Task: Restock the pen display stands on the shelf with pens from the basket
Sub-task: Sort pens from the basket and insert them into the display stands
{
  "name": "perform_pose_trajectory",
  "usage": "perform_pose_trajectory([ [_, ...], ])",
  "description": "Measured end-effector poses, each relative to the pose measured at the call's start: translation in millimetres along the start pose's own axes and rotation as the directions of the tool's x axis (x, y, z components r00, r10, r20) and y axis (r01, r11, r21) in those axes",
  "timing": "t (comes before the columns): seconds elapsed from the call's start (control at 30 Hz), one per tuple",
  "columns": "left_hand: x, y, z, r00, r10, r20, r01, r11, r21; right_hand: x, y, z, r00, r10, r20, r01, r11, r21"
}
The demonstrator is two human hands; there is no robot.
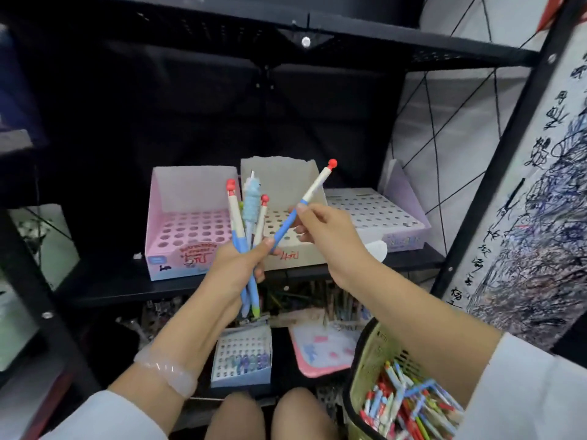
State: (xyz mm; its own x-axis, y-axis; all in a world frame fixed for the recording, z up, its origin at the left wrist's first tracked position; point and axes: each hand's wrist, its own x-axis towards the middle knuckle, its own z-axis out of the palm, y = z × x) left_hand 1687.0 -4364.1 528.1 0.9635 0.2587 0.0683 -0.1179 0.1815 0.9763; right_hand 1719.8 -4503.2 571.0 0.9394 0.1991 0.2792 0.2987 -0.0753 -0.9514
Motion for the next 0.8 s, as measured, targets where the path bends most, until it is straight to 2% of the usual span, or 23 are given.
perform_pose_trajectory([
  [0.1,18.6,10.5,-10.4,0.999,-0.006,-0.034,0.009,0.997,0.074,34.2,-9.1,13.8,0.995,-0.089,0.033,0.093,0.987,-0.130],
  [0.2,39.0,22.1,-21.5,0.999,0.013,-0.035,-0.011,0.998,0.062,79.0,-14.3,20.5,0.985,-0.168,-0.039,0.160,0.974,-0.158],
  [0.3,55.0,29.3,-29.1,0.998,-0.004,-0.061,0.005,1.000,0.009,120.6,-4.2,28.6,0.966,-0.253,-0.054,0.214,0.900,-0.380],
  [0.47,68.0,28.3,-35.5,0.996,-0.075,-0.055,0.065,0.984,-0.165,158.9,26.4,49.2,0.991,-0.124,0.055,0.134,0.848,-0.513],
  [0.6,73.0,26.0,-36.5,0.991,-0.104,-0.085,0.089,0.981,-0.174,165.7,43.5,52.6,0.992,-0.066,0.106,0.114,0.827,-0.551],
  [0.7,74.2,26.3,-36.7,0.990,-0.114,-0.089,0.099,0.983,-0.157,162.4,52.1,58.0,0.980,-0.063,0.190,0.175,0.732,-0.659],
  [0.8,72.4,28.7,-39.9,0.991,-0.117,-0.065,0.105,0.979,-0.173,164.4,50.4,60.4,0.984,-0.037,0.176,0.152,0.691,-0.706],
])
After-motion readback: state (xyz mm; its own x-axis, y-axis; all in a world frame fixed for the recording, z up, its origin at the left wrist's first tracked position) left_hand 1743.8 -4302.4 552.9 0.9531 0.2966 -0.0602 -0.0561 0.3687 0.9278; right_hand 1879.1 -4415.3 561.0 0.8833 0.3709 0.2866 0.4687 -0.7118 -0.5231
